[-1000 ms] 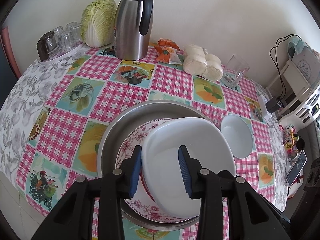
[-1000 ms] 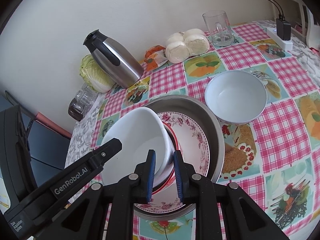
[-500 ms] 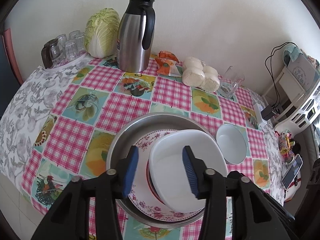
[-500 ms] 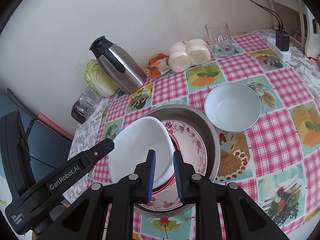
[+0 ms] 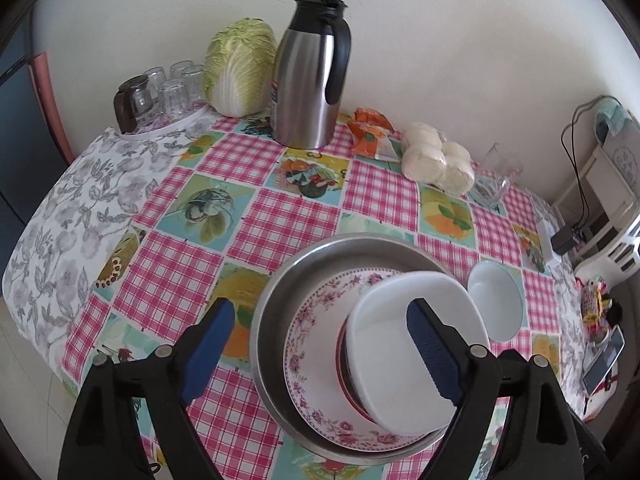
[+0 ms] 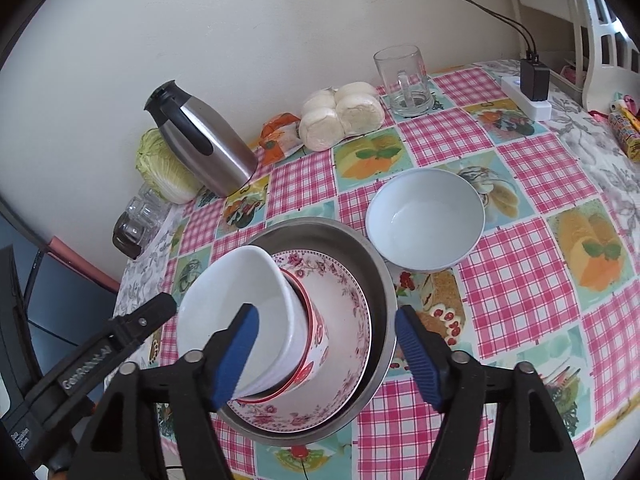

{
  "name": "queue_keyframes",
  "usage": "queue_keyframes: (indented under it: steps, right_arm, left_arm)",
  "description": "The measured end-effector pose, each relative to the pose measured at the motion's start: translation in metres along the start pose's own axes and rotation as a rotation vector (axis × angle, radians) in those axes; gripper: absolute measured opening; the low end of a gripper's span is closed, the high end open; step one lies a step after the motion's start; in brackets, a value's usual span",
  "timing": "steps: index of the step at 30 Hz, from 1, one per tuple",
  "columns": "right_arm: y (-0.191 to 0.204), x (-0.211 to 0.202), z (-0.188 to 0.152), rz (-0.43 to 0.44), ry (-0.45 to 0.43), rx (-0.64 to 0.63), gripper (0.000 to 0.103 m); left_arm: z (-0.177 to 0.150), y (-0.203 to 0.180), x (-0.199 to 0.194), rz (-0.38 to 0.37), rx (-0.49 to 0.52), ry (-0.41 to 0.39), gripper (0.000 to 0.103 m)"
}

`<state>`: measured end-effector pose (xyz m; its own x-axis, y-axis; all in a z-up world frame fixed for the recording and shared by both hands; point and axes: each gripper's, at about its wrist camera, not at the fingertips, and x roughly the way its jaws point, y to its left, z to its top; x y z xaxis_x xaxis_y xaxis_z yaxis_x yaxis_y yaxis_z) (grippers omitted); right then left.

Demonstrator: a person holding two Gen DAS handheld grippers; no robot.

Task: Organize plates and bowls
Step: 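Withdraw both grippers and move them to the plain pale bowl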

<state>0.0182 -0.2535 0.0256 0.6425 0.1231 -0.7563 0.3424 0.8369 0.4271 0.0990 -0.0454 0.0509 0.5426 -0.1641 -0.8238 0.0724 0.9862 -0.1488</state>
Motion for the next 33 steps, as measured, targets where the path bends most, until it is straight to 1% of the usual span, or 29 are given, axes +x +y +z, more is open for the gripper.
queue_keyframes:
  steps: [3,5,6,7,10,17,21,25,28,33]
  right_arm:
    - [-0.002,0.001,0.001,-0.003,-0.004,0.006,0.088]
    - [-0.002,0.0,0.001,-0.004,-0.009,0.008,0.094]
    - [-0.002,-0.001,0.001,-0.004,-0.014,0.008,0.1]
    - [-0.003,-0.002,0.002,-0.004,-0.022,0.007,0.103]
    - [-0.003,-0.004,0.003,0.003,-0.032,0.003,0.103]
    - [-0.009,-0.009,0.006,0.015,-0.041,0.022,0.103]
    - [-0.018,-0.016,0.01,0.026,-0.052,0.039,0.103]
    - [-0.039,-0.026,0.016,0.013,-0.077,0.084,0.103]
    - [-0.057,-0.036,0.02,-0.006,-0.108,0.126,0.103]
    - [-0.083,-0.048,0.025,-0.025,-0.143,0.175,0.103]
  left_arm:
    - [0.002,0.006,-0.001,0.016,-0.028,-0.017,0.09]
    - [0.002,0.01,0.0,0.031,-0.041,-0.024,0.096]
    - [0.002,0.012,0.0,0.042,-0.051,-0.028,0.101]
    - [0.002,0.014,0.0,0.052,-0.059,-0.031,0.102]
    - [0.003,0.02,-0.002,0.083,-0.08,-0.048,0.102]
    - [0.004,0.02,-0.009,0.099,-0.101,-0.081,0.102]
    - [0.005,0.011,-0.016,0.065,-0.124,-0.115,0.102]
    - [0.005,-0.009,-0.021,0.042,-0.088,-0.14,0.102]
    - [0.005,-0.026,-0.025,0.0,-0.078,-0.159,0.102]
    - [0.005,-0.06,-0.032,-0.06,-0.019,-0.202,0.102]
